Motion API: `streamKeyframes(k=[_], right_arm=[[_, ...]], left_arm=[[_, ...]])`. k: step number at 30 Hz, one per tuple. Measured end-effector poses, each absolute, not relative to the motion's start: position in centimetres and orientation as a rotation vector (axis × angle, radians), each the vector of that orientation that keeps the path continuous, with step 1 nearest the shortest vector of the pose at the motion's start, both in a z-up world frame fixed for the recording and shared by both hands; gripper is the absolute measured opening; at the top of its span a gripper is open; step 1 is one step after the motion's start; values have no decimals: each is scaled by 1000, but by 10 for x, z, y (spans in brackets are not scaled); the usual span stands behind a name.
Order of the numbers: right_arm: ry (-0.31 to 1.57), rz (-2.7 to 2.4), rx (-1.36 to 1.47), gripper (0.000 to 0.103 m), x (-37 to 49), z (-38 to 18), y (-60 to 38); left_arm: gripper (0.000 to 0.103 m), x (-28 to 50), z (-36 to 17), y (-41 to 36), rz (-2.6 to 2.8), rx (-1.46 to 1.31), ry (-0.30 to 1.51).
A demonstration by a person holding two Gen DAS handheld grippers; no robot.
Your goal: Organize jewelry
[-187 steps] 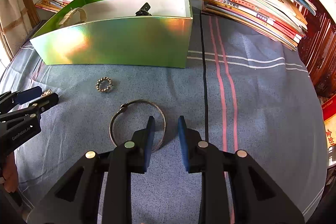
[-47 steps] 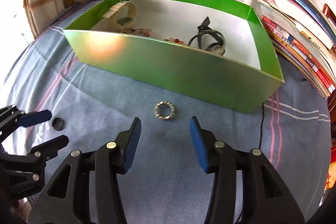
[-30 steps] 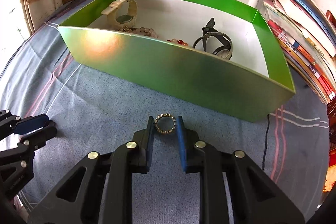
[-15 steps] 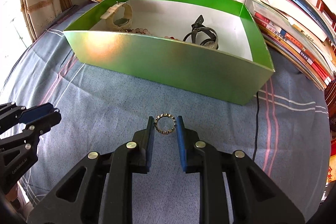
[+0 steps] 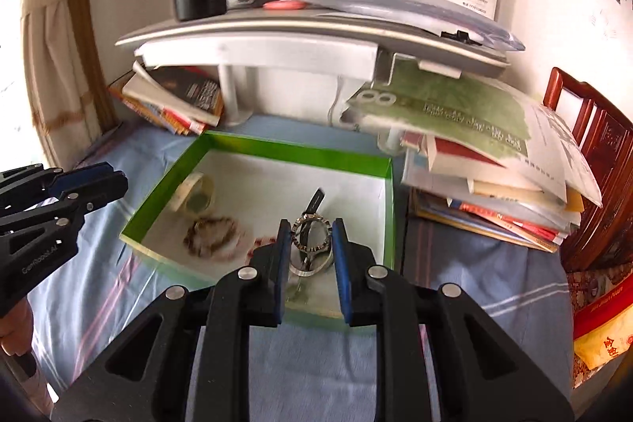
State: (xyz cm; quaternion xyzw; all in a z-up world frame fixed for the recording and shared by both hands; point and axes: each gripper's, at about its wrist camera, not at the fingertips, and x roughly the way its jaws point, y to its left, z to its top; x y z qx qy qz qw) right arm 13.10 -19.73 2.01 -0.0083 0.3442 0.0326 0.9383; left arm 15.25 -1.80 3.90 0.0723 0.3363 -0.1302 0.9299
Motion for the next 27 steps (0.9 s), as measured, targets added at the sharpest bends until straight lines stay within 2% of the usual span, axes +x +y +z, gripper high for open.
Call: streamKeyframes(k=[7,15,18,21,24,27], right_arm=[[796,47,13,21,167,-11,-205],[872,43,-2,22,180,-46,-198],[856,41,-1,35,175,-40,-200],[833,24,6,45,160,-27,-206],[798,26,16,65,137,-14,-210],[752,11,14,80,110,-7,-210]], left_arm=[[20,215,-3,-27,-269,80,824],[21,232,-41,-42,-262,98,907],[47,232,-42,-41,-261,99,908],[51,221,-32,-40,-270,117,883],[64,199,-15,-37,-257,137,814],[71,165,-2,-32,-205,160,719]])
